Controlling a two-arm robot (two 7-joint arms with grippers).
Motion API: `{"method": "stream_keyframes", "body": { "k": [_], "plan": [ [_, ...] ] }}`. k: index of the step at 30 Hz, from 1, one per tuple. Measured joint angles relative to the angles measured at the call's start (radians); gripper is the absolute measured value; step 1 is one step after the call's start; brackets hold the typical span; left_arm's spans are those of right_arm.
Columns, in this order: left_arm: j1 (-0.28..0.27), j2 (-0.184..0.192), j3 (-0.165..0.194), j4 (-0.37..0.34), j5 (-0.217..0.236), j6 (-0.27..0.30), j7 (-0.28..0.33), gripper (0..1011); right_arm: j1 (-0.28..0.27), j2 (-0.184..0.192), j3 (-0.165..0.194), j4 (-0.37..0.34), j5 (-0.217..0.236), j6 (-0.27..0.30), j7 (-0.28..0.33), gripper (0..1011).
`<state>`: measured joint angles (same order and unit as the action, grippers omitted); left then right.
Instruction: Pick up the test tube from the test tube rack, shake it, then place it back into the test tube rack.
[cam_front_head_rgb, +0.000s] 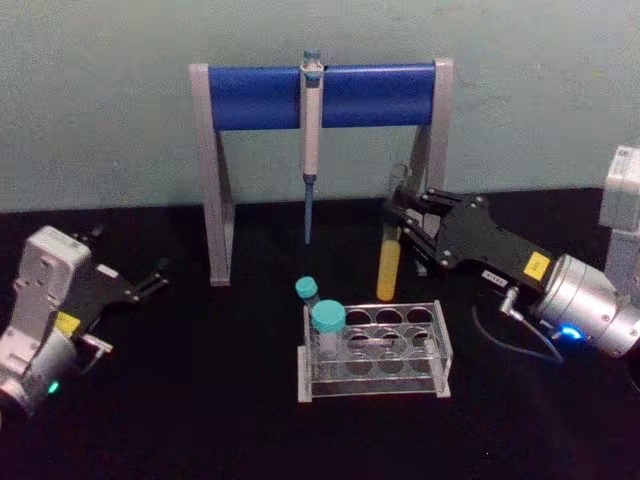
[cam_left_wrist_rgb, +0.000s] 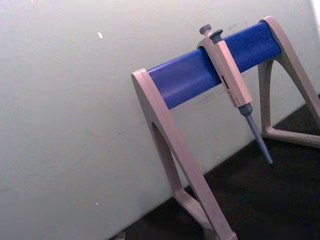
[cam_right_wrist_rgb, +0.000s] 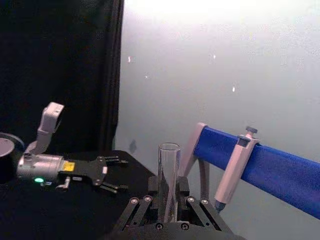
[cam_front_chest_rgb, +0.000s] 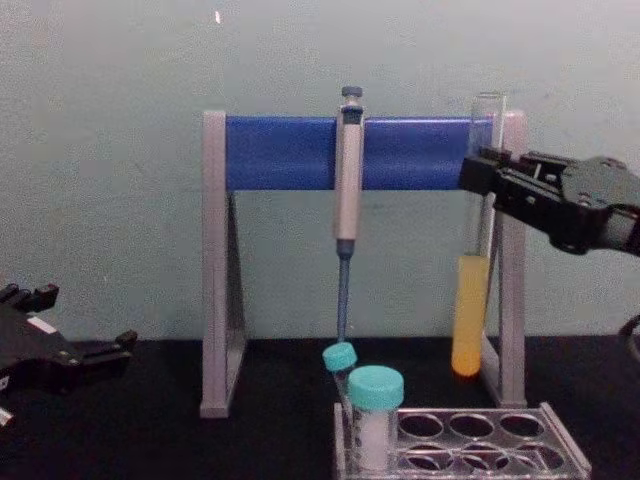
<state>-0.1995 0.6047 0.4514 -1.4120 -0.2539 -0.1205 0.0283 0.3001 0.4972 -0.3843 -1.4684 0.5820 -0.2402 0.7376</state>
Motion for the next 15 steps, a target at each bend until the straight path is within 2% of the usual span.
{"method": "stream_keyframes", "body": {
  "k": [8, 15],
  "plan": [
    [0.000, 0.000, 0.000, 0.000, 0.000, 0.000, 0.000, 1001, -0.032, 0.040, 0.007, -0.037, 0.012, -0.002, 0.000, 230],
    [0.000, 0.000, 0.000, 0.000, 0.000, 0.000, 0.000, 1001, -0.057, 0.064, 0.032, -0.058, -0.001, 0.002, -0.050, 230]
  ]
}}
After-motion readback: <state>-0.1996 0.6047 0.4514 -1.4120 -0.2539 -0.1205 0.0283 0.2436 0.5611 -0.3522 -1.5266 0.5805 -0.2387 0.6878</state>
